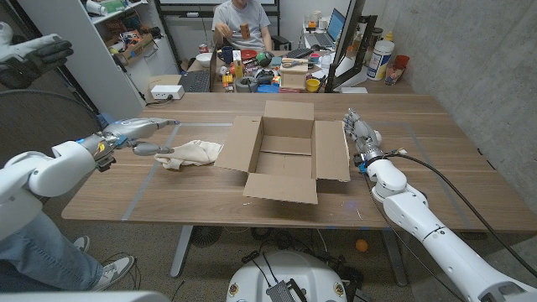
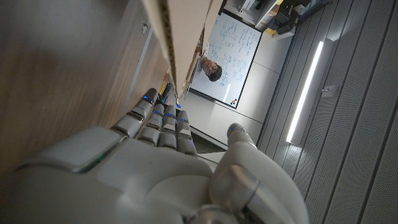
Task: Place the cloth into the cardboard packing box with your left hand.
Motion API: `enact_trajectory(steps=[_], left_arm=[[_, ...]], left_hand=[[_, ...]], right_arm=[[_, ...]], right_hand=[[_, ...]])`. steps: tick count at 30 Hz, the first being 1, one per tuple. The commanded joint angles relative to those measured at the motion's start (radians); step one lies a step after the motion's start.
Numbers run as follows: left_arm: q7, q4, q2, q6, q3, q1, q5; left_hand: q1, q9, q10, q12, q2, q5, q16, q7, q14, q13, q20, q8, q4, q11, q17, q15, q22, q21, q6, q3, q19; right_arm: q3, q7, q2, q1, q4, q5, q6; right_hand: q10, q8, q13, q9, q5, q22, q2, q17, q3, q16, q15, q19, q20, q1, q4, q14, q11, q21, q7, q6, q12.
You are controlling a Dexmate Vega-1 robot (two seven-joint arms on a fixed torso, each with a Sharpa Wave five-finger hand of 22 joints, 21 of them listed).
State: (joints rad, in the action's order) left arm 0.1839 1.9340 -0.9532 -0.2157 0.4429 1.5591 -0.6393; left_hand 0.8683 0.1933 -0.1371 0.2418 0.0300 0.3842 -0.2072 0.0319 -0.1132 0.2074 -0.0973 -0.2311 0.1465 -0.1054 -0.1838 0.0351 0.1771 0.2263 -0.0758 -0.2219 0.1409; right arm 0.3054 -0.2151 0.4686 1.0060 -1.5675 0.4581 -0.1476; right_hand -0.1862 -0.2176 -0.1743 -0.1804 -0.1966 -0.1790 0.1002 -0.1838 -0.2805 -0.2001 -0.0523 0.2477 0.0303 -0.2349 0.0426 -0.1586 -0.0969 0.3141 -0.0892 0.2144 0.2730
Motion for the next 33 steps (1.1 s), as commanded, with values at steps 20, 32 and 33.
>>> enact_trajectory(steps=[20,32,33], left_arm=[[-0.048,-0.151,-0.013,0.057,-0.207,-0.130,0.075],[-0.036,-0.230,-0.064,0.094,-0.417,-0.328,0.116],[-0.033,-0.233,-0.068,0.094,-0.435,-0.343,0.118]], left_hand=[[0.033,0.002,-0.022,0.001,-0.006,-0.015,-0.004,0.009,-0.031,0.005,-0.065,-0.003,0.006,0.000,-0.006,0.010,0.000,0.007,-0.013,-0.005,0.035],[0.037,0.003,-0.039,0.003,-0.013,-0.018,-0.005,0.017,-0.043,0.006,-0.071,-0.009,0.003,-0.004,-0.007,0.008,0.001,0.003,-0.037,-0.004,0.040],[0.037,0.003,-0.040,0.003,-0.013,-0.018,-0.005,0.018,-0.044,0.006,-0.070,-0.009,0.003,-0.004,-0.007,0.009,0.001,0.002,-0.037,-0.004,0.040]], right_arm=[[-0.008,0.007,0.039,-0.048,-0.034,-0.025,0.018],[-0.007,0.017,0.037,-0.058,-0.015,-0.026,0.010],[-0.009,0.017,0.037,-0.057,-0.014,-0.024,0.009]], right_hand=[[-0.041,0.004,-0.006,-0.005,-0.001,-0.004,-0.006,-0.002,0.008,-0.002,0.017,0.034,-0.014,0.011,-0.002,-0.033,0.010,0.000,0.007,0.026,-0.007],[-0.047,0.006,-0.006,-0.005,-0.002,-0.004,-0.005,-0.002,0.008,-0.002,0.017,0.035,-0.011,0.012,-0.002,-0.039,0.009,-0.004,0.008,0.030,-0.009],[-0.047,0.006,-0.006,-0.005,-0.002,-0.004,-0.005,-0.002,0.008,-0.002,0.015,0.034,-0.011,0.012,-0.002,-0.039,0.008,-0.004,0.008,0.030,-0.009]])
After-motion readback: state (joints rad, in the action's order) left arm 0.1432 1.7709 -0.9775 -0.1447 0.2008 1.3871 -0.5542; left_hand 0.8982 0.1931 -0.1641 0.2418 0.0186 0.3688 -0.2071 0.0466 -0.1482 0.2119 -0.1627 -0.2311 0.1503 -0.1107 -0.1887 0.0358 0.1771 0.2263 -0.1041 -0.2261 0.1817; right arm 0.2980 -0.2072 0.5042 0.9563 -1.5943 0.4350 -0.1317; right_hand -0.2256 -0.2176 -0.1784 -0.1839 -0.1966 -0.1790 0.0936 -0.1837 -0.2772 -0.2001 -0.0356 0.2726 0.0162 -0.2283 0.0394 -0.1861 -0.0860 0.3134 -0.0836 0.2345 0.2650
